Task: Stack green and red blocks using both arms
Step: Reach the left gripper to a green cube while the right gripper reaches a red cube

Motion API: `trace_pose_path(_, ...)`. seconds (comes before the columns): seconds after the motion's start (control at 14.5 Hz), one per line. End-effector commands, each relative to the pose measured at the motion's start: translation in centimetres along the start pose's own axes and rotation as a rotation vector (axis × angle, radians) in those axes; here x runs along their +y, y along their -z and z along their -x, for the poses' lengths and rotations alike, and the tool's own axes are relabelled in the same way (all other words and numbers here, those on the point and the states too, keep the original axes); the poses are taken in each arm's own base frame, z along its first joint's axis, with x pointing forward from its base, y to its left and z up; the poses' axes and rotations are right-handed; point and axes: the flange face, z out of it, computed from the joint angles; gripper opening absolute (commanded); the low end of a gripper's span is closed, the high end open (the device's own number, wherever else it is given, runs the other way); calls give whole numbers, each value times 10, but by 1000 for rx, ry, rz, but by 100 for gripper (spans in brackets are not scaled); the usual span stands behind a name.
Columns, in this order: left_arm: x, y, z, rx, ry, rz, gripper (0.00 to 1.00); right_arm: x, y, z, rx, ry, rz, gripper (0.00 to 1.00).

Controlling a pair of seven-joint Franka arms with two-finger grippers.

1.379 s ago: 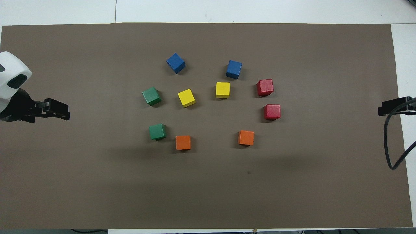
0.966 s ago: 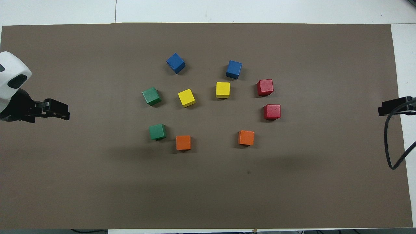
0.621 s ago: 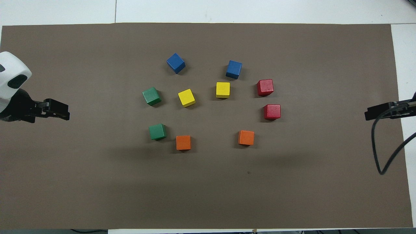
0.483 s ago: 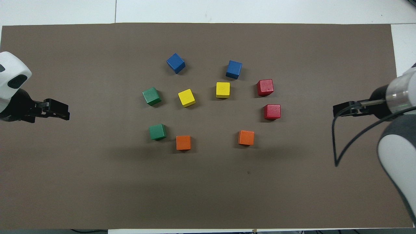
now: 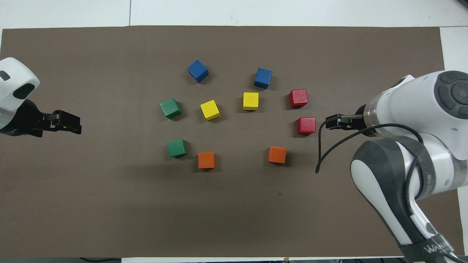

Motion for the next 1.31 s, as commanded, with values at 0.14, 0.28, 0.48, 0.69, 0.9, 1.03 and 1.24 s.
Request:
trace_pose_path(0.14, 29, -16, 2, 37, 55, -17, 100, -22, -57, -22, 23, -51, -17, 100)
trace_pose_path(0.28, 54, -24, 2, 31, 132, -19, 100, -28, -75, -27, 32, -79, -20, 100)
trace_pose_path(0.48, 74, -43, -3, 38, 146, -18, 100, -55, -92, -29, 62, -102, -38, 100)
trace_pose_path(0.69, 109, -73, -2, 59, 195, -12, 100, -55, -99, -31, 61, -106, -40, 100)
trace_pose_path(0.9, 126, -100, 5, 51, 179, -17, 100, -56, -109, -31, 61, -103, -40, 100)
trace_pose_path(1.03, 139, -109, 9, 56, 204, -15, 100, -54, -115, -29, 62, -100, -39, 100)
trace_pose_path(1.24, 155, -139, 13, 89, 247, 3, 100, -53, -126, -24, 48, -97, -33, 100)
